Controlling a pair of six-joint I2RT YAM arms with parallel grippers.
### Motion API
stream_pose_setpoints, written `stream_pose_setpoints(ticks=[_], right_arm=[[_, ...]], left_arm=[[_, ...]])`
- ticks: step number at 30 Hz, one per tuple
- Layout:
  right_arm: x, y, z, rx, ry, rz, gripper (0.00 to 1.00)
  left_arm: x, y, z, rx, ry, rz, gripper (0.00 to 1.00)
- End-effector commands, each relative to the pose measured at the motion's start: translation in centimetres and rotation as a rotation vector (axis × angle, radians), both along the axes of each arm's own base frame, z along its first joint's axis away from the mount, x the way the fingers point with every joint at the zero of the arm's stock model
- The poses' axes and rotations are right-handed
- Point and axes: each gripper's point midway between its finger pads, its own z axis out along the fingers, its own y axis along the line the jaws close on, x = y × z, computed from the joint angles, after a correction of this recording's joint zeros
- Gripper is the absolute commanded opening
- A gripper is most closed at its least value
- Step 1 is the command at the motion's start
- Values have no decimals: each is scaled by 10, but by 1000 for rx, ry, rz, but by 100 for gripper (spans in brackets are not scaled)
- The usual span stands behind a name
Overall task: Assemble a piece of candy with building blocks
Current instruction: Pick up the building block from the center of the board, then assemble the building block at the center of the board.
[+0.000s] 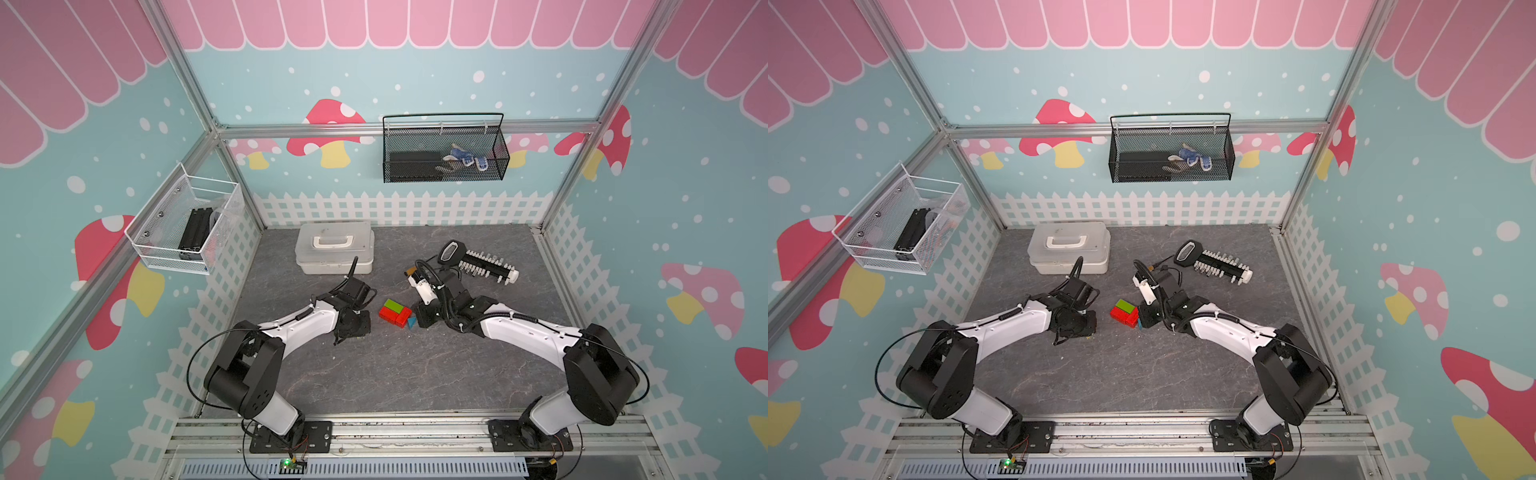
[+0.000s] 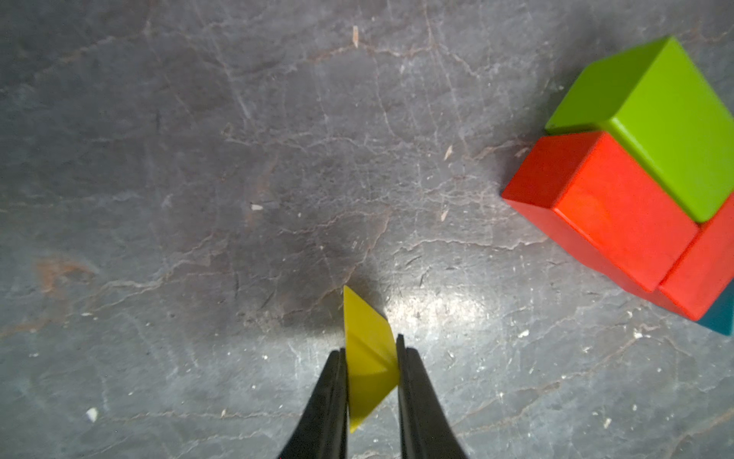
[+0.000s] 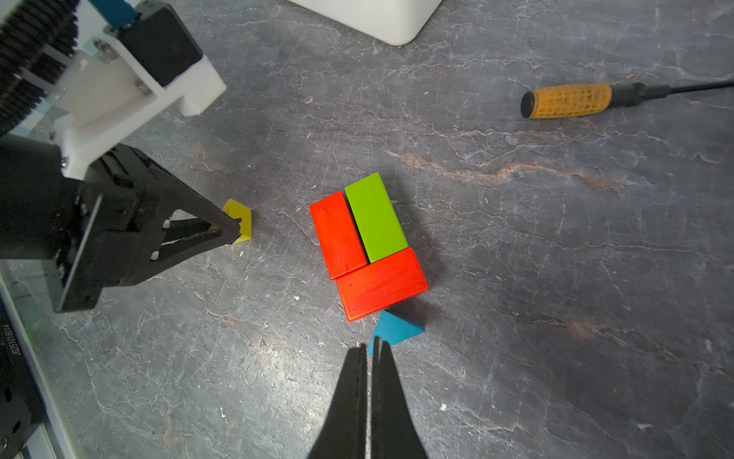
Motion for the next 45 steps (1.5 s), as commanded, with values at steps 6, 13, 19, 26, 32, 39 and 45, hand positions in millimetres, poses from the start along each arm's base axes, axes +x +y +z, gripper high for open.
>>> stream_pose_setpoints(ticks=[6, 13, 19, 26, 32, 39, 45], right_arm=[[-3, -2, -12, 0, 46, -11, 0], [2, -19, 1, 6, -23, -93, 0], [-2, -30, 5, 4, -42, -115, 0], [-5, -40, 2, -1, -39, -133, 0], [-8, -44, -1, -4, -36, -138, 0], [-10, -50, -5, -12, -32, -143, 0], [-12, -51, -7, -15, -26, -146, 0]], left_arm=[[25, 4, 29, 88, -54, -79, 14], [49, -9, 51, 97, -113, -226, 13], [67, -9, 52, 182, -172, -365, 16], [89, -23, 42, 162, -198, -422, 17], [97, -31, 30, 131, -172, -398, 17], [101, -42, 22, 73, -170, -377, 17], [105, -51, 23, 36, -177, -375, 17]])
